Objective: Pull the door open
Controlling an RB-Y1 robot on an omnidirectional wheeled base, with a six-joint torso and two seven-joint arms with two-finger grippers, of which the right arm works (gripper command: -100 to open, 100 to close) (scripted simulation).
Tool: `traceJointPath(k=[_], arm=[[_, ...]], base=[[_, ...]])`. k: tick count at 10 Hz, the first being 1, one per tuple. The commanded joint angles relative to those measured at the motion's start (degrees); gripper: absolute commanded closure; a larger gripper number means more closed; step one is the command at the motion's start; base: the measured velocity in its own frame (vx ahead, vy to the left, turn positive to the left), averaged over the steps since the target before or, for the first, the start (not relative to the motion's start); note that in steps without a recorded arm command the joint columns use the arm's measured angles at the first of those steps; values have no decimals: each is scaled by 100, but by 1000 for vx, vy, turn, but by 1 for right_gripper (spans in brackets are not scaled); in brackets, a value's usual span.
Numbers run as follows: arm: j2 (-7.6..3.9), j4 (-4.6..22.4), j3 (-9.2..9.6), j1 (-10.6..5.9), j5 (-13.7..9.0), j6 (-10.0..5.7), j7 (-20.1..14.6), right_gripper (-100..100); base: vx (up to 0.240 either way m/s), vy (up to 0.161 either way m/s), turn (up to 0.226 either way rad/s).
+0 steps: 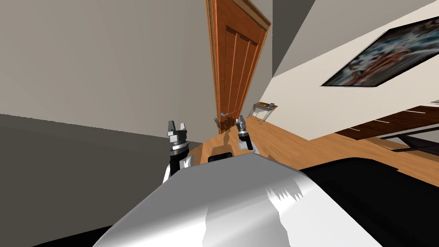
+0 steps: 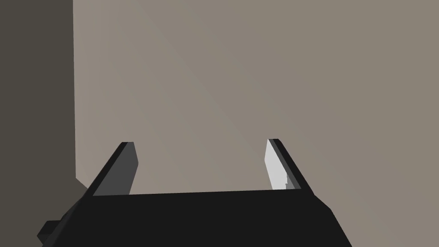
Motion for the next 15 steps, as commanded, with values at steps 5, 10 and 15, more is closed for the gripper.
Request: traceJointPath(k=[5,10,15], arm=[[-145,876,29,-336,-88,-212,-100,-100],[-263,1646,55,-636,-165,-425,-186,-100],[-380,2464,83,-947,-246,-646,-275,-100]], base=[[57,-43,72],[51,-40,78],[54,-46,83]])
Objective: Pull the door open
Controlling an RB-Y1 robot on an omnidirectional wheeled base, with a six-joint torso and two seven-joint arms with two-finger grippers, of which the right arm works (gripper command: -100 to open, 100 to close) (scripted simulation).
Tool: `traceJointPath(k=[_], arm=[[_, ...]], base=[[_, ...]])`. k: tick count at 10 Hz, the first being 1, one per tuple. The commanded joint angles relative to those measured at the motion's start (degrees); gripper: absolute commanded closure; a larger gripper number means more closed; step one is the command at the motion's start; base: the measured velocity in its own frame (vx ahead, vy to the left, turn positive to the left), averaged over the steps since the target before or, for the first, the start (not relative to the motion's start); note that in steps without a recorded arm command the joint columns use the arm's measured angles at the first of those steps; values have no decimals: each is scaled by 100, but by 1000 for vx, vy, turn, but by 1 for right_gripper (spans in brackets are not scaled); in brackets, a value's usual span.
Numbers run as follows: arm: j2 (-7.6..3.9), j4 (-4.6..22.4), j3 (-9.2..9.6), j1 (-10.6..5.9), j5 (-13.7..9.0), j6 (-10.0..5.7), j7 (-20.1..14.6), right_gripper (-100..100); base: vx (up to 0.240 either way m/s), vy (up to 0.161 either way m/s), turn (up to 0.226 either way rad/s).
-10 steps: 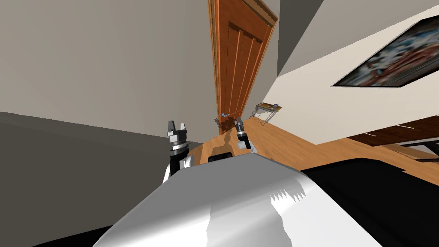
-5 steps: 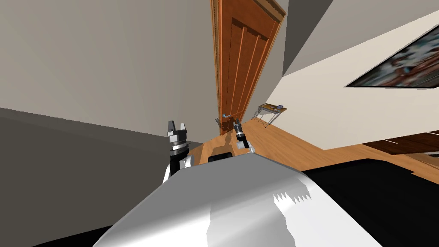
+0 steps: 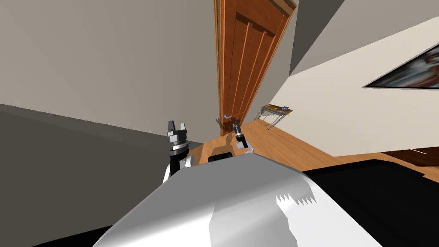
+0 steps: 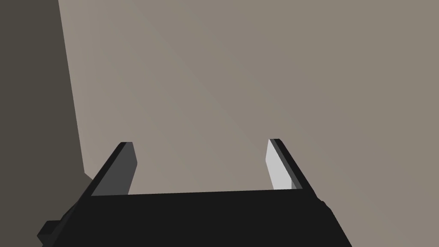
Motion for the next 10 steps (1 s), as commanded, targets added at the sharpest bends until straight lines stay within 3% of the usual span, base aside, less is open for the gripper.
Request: traceJointPath(k=[1,2,7,9,10], arm=[[-24,171,3,-51,-16,-15,-23,-100],[-63,403,12,-156,-43,-89,-53,-100],[-137,1022,30,-366,-97,-238,-113,-100],[-210,1459,49,-574,-151,-386,-173,-100],[-210,1586,49,-574,-151,-386,-173,-100]], base=[[35,-37,47],[45,-30,71],[41,-42,67],[51,-56,106],[45,-52,66]])
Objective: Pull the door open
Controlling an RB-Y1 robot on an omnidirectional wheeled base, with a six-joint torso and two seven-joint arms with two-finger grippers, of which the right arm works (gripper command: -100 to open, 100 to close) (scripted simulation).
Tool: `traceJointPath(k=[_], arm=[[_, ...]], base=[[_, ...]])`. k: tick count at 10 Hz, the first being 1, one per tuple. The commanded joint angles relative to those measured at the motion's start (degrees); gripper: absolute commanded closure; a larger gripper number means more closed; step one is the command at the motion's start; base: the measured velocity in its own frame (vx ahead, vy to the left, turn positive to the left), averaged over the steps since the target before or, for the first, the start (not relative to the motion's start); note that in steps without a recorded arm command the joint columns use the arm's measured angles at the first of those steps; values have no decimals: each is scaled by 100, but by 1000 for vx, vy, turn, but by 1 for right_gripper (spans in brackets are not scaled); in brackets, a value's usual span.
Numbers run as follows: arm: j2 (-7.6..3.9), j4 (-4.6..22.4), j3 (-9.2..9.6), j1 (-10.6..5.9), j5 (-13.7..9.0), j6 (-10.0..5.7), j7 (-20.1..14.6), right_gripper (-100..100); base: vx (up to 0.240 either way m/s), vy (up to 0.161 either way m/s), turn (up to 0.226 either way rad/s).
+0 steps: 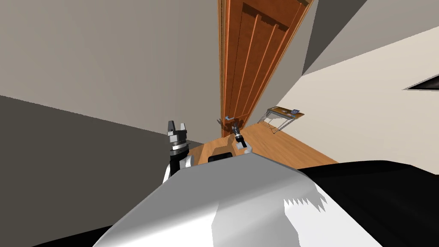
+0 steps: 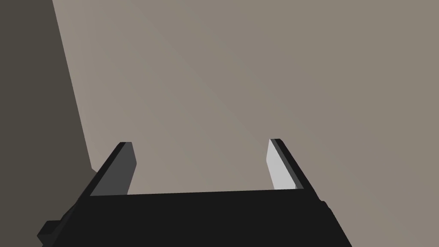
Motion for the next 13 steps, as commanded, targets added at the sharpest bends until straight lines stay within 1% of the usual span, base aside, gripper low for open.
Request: traceJointPath(k=[1,2,3,4,5,6,7,8,9,10,11,12,13], arm=[[-52,286,8,-119,-34,-78,-44,-100],[-52,357,8,-119,-34,-78,-44,-100],[-87,560,17,-221,-60,-151,-73,-100],[-87,633,17,-221,-60,-151,-73,-100],[-121,906,26,-322,-87,-222,-102,-100],[-152,1124,34,-418,-111,-290,-130,-100],[-152,1165,34,-418,-111,-290,-130,-100],[-184,1408,43,-513,-136,-358,-157,-100],[-216,1589,51,-609,-161,-426,-185,-100],[-216,1683,51,-609,-161,-426,-185,-100],[-244,1859,59,-697,-184,-488,-210,-100],[-244,1921,59,-697,-184,-488,-210,-100],[-272,2139,66,-784,-206,-550,-235,-100]], base=[[52,-50,88],[38,-44,44],[39,-46,85],[32,-37,51],[37,-37,79],[60,-62,147],[47,-53,45],[41,-49,58],[68,-81,141],[47,-66,54],[31,-42,58],[27,-30,36],[34,-47,77]])
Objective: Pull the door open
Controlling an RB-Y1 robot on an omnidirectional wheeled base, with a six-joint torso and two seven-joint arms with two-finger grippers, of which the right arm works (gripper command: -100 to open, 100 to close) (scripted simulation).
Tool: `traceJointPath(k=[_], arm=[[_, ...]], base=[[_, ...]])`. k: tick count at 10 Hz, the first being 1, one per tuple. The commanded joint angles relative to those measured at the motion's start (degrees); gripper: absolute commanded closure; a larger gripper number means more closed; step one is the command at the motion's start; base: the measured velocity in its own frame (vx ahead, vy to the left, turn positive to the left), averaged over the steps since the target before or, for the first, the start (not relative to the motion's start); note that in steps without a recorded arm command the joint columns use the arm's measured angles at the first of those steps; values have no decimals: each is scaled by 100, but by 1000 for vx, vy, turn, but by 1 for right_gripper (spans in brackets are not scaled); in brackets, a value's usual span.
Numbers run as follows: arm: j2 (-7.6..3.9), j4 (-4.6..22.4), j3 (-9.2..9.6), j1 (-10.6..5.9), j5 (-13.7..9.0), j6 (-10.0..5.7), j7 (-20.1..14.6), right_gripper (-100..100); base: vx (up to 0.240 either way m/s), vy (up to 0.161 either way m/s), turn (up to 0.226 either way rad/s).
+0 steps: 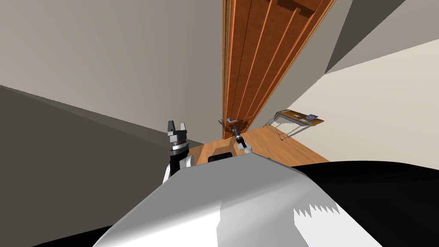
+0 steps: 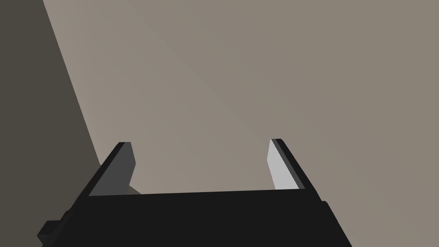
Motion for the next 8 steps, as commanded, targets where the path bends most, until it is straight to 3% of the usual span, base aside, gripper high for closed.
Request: traceJointPath(k=[1,2,6,8], arm=[[-46,286,10,-137,-35,-96,-43,-100],[-46,373,10,-137,-35,-96,-43,-100],[-140,1159,37,-436,-112,-308,-129,-100],[-158,1341,42,-495,-127,-350,-146,-100]], base=[[53,-62,133],[44,-51,38],[54,-67,83],[31,-40,49]])
